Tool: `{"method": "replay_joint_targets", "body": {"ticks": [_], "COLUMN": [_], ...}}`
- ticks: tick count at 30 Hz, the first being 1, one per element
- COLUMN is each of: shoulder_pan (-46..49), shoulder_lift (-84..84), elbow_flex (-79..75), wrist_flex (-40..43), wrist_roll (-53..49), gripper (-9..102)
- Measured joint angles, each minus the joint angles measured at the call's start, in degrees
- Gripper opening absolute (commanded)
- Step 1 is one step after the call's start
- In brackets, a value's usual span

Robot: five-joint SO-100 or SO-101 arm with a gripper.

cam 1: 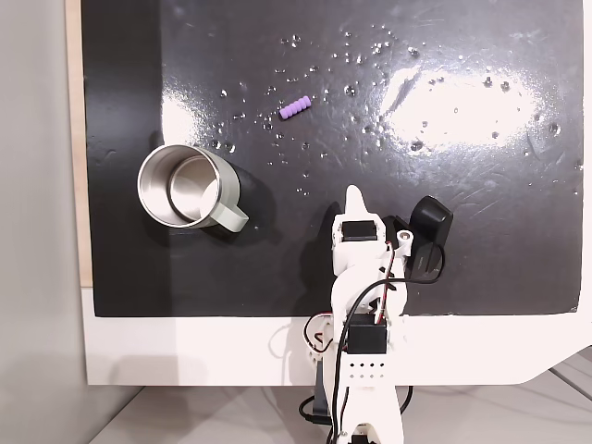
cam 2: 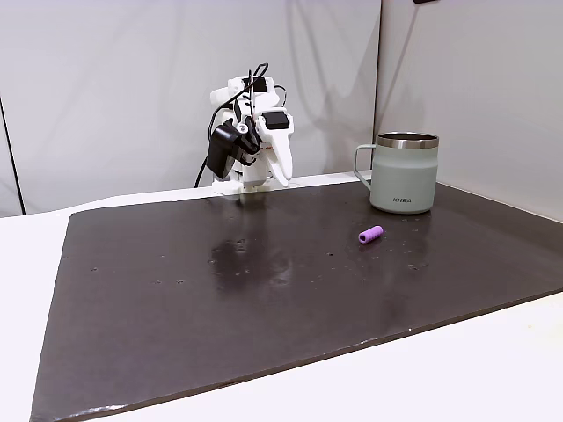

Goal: Grasp a pengrip and put it in the cup.

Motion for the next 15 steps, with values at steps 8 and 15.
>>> {"method": "replay_joint_targets", "body": {"ticks": [8,15], "shoulder_pan": [-2.1,-2.0], "shoulder_lift": [-0.1,-0.1], "elbow_flex": [1.6,1.6], "wrist_flex": [-4.5,-6.2], "wrist_roll": [-7.7,-7.3], "gripper": [0,0]}}
